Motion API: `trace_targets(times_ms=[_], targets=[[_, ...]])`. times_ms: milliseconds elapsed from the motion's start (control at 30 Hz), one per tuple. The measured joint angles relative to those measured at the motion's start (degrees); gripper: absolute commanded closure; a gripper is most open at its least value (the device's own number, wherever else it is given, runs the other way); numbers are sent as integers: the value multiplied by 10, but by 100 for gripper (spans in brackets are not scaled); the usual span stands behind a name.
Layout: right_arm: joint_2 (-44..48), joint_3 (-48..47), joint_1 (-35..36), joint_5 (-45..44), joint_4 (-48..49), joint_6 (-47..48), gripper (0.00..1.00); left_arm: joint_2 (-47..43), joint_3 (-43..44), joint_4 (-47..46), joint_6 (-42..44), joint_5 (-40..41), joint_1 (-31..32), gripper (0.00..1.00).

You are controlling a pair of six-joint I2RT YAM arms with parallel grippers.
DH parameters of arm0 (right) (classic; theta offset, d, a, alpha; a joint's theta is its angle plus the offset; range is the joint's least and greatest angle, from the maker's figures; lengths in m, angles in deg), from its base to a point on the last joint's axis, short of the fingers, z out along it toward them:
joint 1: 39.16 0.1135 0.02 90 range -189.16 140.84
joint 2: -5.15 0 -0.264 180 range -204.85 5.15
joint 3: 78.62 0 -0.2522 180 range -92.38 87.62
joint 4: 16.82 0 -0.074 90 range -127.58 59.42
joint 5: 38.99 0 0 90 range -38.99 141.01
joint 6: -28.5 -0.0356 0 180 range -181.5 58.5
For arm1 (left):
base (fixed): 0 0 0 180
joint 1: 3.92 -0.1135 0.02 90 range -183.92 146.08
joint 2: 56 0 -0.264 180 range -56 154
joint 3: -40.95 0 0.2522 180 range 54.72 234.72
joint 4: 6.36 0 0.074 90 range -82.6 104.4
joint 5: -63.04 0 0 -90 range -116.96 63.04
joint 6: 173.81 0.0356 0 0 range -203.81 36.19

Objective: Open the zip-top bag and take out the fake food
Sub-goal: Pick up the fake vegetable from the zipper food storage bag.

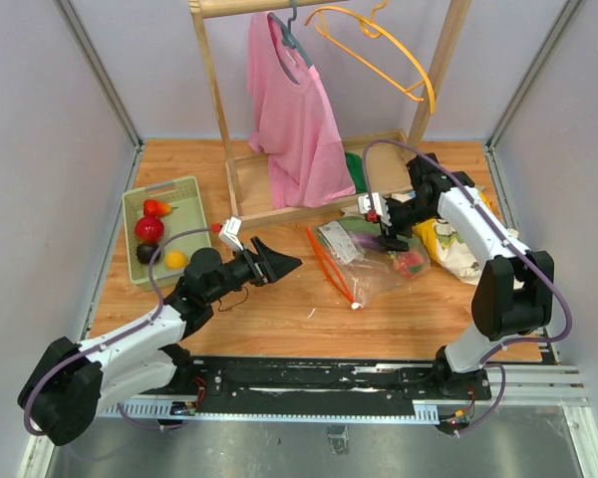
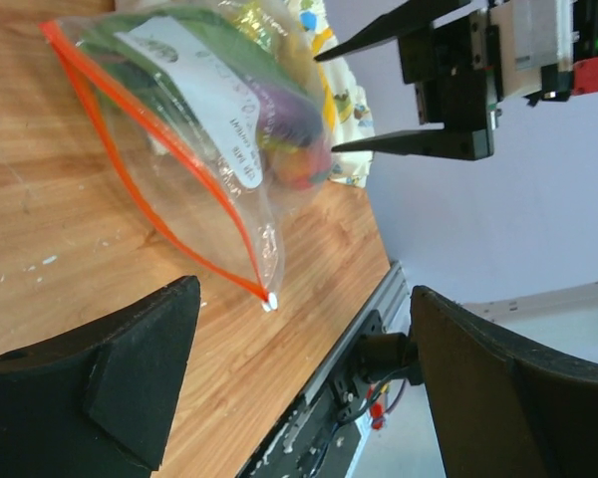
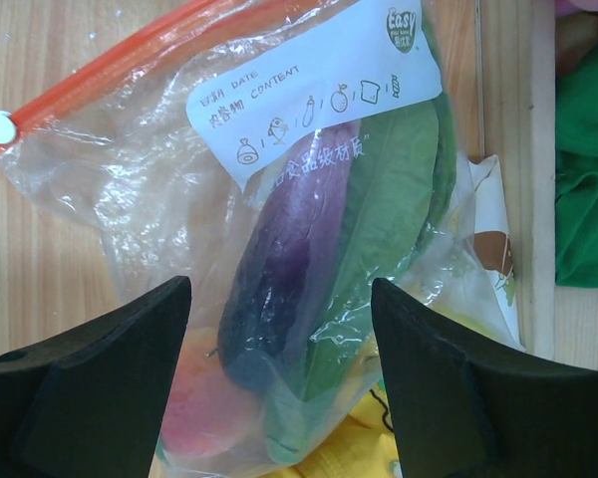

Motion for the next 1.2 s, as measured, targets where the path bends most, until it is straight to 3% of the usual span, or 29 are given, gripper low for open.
trace_targets(times_ms=[233, 367, 533, 767, 1033, 1200], targets=[[-11, 0, 12, -40, 29, 0, 33, 39, -3, 0, 2, 9, 7, 17], [-19, 4, 27, -55, 38, -1, 36, 82, 12, -12, 4, 6, 7, 29], [-28, 11, 52, -65, 47, -17, 44, 119, 12, -23, 2, 2, 16, 40], [-63, 16, 70, -91, 78, -55, 57, 163, 12, -43, -6, 0, 29, 47], [-58, 65, 76, -119, 141, -103, 51, 232, 15, -56, -23, -5, 46, 56], [-41, 90, 84, -140, 173, -118, 59, 269, 25, -62, -29, -11, 53, 58]])
